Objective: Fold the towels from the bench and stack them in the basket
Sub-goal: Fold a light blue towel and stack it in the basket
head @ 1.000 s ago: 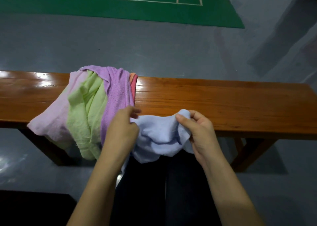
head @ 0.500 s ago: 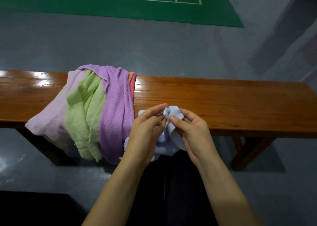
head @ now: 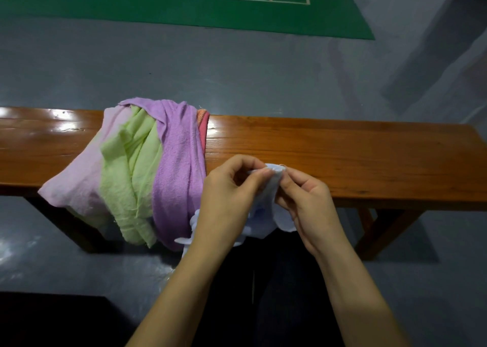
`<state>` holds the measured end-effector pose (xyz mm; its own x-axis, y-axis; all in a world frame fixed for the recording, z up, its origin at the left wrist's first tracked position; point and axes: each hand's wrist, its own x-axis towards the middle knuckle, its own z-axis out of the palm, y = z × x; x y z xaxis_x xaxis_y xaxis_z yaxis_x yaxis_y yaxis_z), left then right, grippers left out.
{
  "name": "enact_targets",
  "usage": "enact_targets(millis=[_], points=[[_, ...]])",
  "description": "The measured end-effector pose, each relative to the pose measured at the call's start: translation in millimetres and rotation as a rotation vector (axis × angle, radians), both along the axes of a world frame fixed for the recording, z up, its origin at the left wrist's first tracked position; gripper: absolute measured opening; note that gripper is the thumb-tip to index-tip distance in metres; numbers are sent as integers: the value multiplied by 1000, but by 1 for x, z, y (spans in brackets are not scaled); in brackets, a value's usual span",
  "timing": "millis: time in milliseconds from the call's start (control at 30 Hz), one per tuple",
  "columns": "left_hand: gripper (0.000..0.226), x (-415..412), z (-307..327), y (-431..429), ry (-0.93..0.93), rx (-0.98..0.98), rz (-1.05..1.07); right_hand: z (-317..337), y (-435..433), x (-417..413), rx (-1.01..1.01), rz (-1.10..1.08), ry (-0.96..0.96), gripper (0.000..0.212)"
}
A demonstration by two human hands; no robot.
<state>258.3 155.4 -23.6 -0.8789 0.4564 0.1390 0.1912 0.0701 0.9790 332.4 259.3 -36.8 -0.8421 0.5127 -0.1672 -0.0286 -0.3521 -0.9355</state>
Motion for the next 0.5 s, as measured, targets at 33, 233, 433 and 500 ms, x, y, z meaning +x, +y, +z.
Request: enact_targets(millis=[33, 233, 433, 500], points=[[13, 1, 0, 3, -9, 18, -3, 2, 0, 1, -2, 4, 14, 24], [11, 6, -6, 12, -41, 38, 54, 5, -3, 3, -32, -21, 69, 32], [14, 14, -13, 11, 200, -114, 73, -9, -6, -1, 132, -102, 18, 13], [28, 4, -26, 2, 412, -340, 37, -22, -1, -1, 86, -197, -28, 17]])
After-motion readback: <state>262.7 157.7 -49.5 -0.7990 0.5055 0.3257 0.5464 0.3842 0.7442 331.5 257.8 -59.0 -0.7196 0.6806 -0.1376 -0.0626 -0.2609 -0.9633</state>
